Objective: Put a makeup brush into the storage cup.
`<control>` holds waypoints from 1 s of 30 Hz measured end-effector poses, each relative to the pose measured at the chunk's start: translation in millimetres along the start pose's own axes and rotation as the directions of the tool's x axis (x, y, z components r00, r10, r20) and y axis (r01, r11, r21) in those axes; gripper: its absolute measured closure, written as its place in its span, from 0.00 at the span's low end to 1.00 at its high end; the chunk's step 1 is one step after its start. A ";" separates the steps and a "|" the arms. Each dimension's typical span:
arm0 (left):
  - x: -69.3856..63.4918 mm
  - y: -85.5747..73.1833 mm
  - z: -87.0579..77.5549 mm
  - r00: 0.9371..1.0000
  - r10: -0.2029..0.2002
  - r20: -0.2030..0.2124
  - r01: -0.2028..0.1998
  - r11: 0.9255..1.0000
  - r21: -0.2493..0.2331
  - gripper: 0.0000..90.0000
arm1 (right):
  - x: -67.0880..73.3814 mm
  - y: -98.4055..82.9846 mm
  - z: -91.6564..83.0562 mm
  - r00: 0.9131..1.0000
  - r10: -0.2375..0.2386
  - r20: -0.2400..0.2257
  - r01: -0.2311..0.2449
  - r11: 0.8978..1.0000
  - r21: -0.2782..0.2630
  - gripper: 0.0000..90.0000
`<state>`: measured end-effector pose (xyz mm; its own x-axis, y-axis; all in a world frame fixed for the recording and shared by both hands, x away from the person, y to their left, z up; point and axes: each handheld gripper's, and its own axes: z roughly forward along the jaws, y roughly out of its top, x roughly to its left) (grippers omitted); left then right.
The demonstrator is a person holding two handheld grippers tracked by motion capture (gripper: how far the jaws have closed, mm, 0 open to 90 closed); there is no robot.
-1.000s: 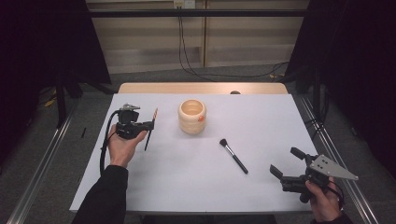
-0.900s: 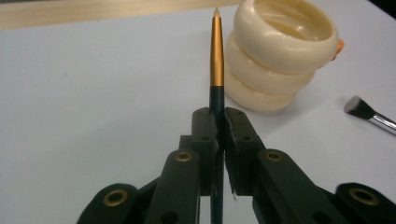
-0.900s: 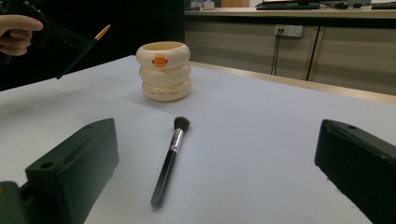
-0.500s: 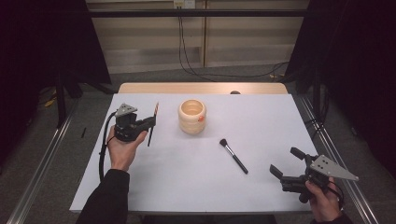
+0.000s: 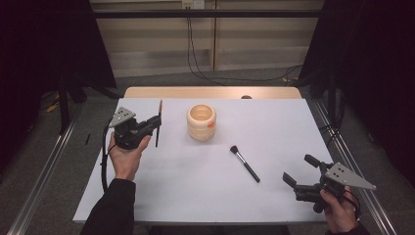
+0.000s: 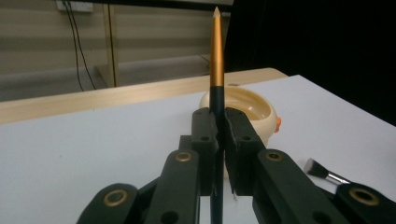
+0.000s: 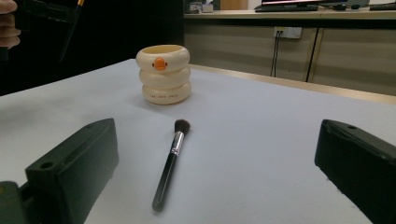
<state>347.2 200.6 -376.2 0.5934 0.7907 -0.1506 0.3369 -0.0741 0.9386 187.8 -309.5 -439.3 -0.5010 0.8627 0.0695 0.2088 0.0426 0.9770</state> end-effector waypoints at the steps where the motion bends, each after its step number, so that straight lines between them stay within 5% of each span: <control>1: -0.6 0.9 -0.4 1.000 0.003 0.001 -0.003 1.000 0.002 0.93 | 0.2 -0.1 0.1 1.000 -0.001 0.002 0.001 1.000 -0.001 0.00; 18: -11.7 15.4 -1.5 0.999 0.036 0.007 -0.036 0.997 -0.064 0.93 | 0.5 0.0 0.2 1.000 0.003 0.009 -0.003 1.000 -0.007 0.00; 30: -26.0 22.7 7.8 0.995 0.058 0.083 -0.053 0.997 -0.059 0.93 | 0.3 -0.1 0.5 1.000 0.009 0.007 -0.009 1.000 -0.010 0.00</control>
<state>345.1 173.6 -353.4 0.6705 0.7319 -0.1216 0.2613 -0.0796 0.9620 188.1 -309.0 -439.5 -0.4933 0.8664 0.0774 0.2054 0.0296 0.9782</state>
